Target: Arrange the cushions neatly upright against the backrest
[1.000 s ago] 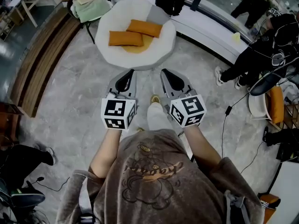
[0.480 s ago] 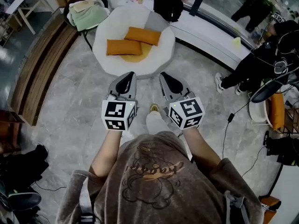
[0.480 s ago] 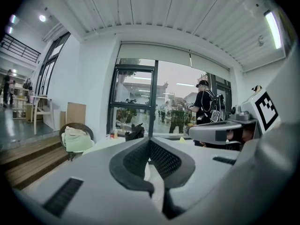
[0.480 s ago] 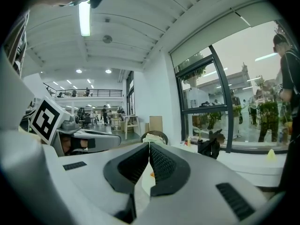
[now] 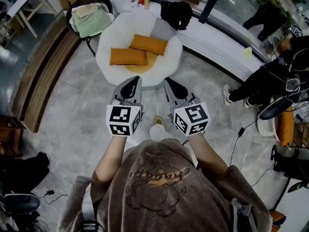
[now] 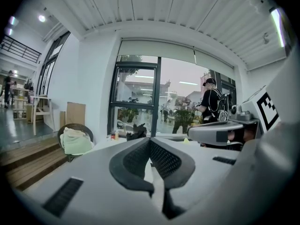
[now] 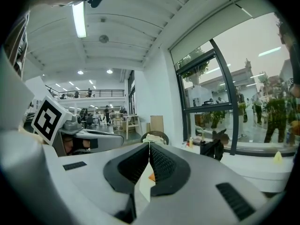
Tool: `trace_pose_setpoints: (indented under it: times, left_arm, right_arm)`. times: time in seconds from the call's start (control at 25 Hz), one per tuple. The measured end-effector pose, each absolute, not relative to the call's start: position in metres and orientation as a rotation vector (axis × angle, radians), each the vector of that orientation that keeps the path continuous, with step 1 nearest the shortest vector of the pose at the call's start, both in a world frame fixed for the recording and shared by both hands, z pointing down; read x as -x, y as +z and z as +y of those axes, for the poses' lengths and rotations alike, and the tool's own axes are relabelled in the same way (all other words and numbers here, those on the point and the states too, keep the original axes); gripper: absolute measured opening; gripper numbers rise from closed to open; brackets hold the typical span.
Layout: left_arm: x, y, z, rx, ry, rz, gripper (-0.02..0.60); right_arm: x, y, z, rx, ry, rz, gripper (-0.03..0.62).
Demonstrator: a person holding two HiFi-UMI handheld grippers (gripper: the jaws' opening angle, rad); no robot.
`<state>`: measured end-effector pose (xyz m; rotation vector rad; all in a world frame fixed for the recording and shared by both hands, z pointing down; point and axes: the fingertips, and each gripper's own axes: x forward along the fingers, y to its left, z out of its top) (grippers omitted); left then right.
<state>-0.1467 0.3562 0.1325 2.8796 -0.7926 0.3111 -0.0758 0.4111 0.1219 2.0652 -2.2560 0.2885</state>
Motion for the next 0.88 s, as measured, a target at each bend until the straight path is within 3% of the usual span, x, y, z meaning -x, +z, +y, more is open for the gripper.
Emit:
trace_pose_setpoints:
  times: [0.88]
  left_arm:
    - [0.048, 0.130, 0.280, -2.821, 0.304, -0.954, 0.005]
  right_arm:
    - [-0.021, 0.123, 0.327, -1.885, 0.281, -2.381, 0.020]
